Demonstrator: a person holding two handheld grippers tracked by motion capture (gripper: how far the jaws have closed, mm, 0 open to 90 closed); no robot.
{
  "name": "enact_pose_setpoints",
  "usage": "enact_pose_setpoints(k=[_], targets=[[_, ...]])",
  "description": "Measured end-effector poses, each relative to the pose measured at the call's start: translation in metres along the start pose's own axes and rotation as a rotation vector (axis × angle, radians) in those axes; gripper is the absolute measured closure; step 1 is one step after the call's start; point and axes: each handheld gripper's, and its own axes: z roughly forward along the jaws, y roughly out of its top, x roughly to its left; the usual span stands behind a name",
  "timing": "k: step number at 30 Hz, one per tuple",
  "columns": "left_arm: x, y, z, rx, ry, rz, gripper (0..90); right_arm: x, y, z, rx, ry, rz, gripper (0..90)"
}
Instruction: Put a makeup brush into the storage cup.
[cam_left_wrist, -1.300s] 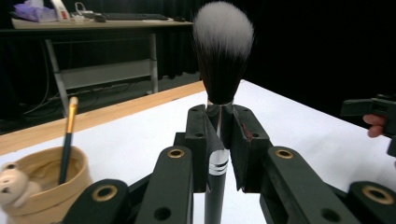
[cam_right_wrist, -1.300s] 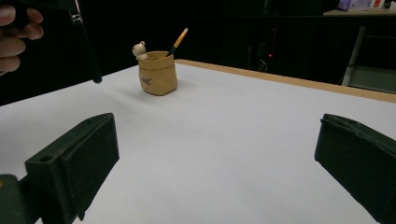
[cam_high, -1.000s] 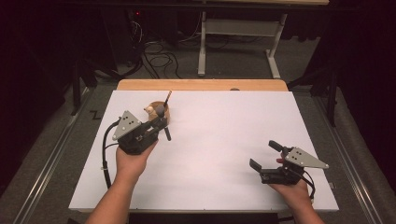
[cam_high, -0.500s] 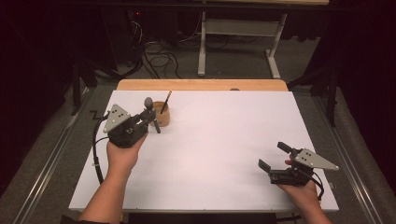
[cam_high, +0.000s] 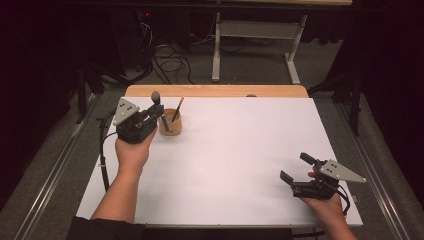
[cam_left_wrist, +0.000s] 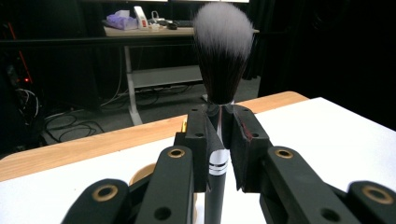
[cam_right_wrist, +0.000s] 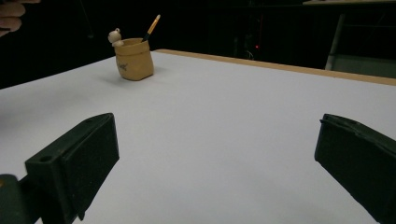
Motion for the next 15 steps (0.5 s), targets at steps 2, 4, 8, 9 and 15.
enact_pose_setpoints(k=[2, 4, 8, 9, 15], targets=[[0.001, 0.0, 0.006, -0.001, 0.007, 0.002, 78.8, -0.001, 0.0, 0.001, 0.001, 0.0, 0.012, 0.3], [0.003, 0.0, 0.012, 0.0, 0.014, 0.004, 78.8, -0.003, -0.002, 0.003, 0.008, 0.005, 0.01, 0.3], [0.007, -0.002, 0.023, -0.002, 0.031, 0.006, 78.8, -0.003, -0.004, 0.003, 0.018, 0.007, 0.003, 0.3], [0.009, -0.004, 0.026, -0.001, 0.039, 0.009, 78.8, -0.002, -0.004, 0.003, 0.014, 0.011, 0.003, 0.3], [0.015, -0.008, 0.039, -0.001, 0.062, 0.012, 78.8, 0.001, -0.003, 0.001, 0.006, 0.015, 0.003, 0.4]])
